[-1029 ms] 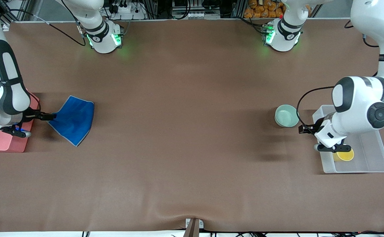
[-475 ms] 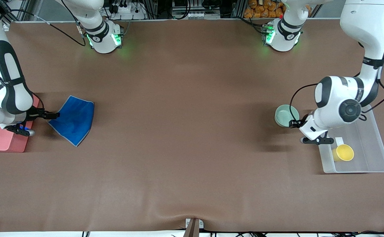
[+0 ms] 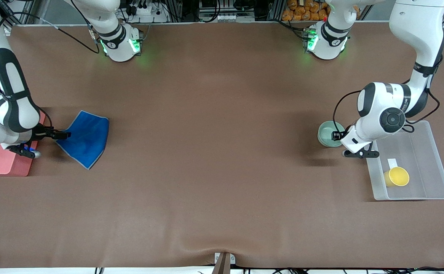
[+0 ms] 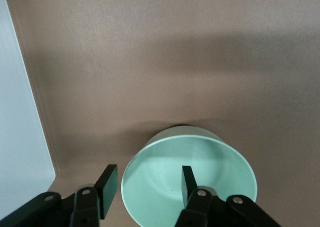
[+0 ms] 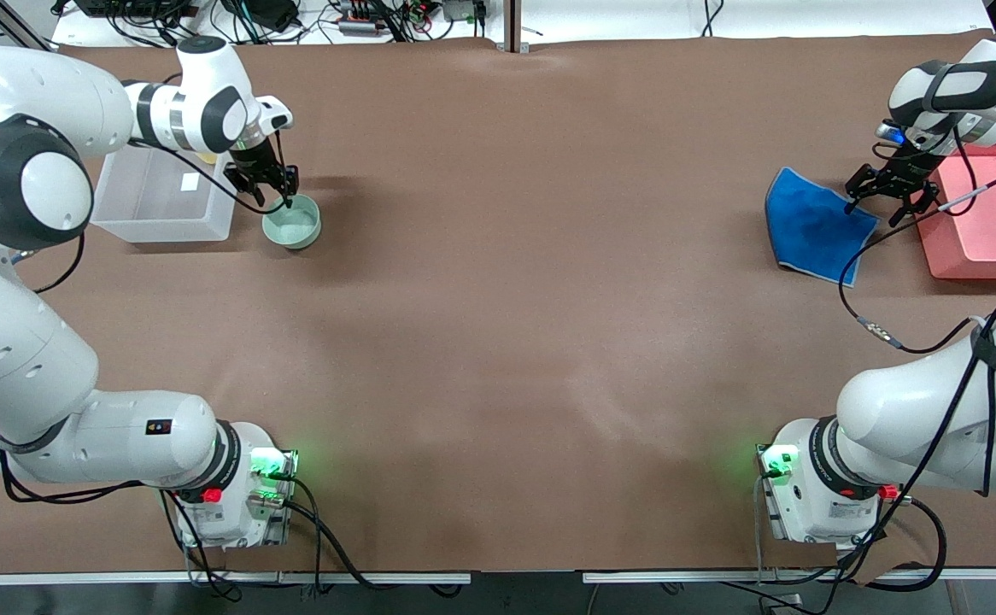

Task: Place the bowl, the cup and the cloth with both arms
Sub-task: 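Move the left gripper to the green bowl while the right gripper reaches the cloth, then grasp the green bowl rim with the left gripper and lift it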

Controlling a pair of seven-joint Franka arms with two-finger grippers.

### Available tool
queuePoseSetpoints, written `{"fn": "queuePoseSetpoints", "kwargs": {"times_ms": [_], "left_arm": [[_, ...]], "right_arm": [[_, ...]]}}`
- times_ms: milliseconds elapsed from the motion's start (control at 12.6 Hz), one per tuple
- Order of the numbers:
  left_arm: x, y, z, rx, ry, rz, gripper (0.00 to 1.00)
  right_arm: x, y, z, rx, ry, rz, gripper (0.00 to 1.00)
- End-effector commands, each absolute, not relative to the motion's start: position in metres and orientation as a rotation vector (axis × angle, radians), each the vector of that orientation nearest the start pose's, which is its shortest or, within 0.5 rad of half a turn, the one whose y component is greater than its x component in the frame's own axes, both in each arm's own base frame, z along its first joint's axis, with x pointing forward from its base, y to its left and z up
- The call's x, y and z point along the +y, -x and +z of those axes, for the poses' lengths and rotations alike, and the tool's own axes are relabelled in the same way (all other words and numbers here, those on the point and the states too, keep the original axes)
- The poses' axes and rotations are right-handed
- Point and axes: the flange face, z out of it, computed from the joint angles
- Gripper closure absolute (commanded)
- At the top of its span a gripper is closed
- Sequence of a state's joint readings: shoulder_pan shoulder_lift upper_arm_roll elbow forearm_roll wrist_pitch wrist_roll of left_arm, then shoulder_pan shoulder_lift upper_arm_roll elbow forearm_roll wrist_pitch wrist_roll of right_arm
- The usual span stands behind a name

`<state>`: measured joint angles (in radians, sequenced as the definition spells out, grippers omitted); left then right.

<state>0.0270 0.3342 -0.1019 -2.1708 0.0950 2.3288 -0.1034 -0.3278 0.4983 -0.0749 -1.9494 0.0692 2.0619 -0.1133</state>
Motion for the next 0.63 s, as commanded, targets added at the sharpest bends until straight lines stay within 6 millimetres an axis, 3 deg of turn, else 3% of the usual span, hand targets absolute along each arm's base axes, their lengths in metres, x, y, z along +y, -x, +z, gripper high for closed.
{"fn": "queuePoseSetpoints", "kwargs": {"times_ms": [0, 238, 396, 554], "left_arm": [[-0.034, -0.527, 0.226, 0.051, 3.071, 0.216, 0.4], [-0.028, -0.52, 0.216, 0.043, 3.078, 0.196, 0.41], [-0.028, -0.52, 0.214, 0.049, 3.077, 0.184, 0.53], [-0.028, -0.519, 0.212, 0.045, 3.077, 0.189, 0.75]], "right_arm": [[-0.226, -0.53, 0.188, 0.518, 2.915, 0.517, 0.0], [-0.235, -0.525, 0.182, 0.511, 2.906, 0.517, 0.0], [-0.235, -0.524, 0.179, 0.546, 2.873, 0.506, 0.0], [-0.233, -0.524, 0.178, 0.551, 2.862, 0.512, 0.61]]}}
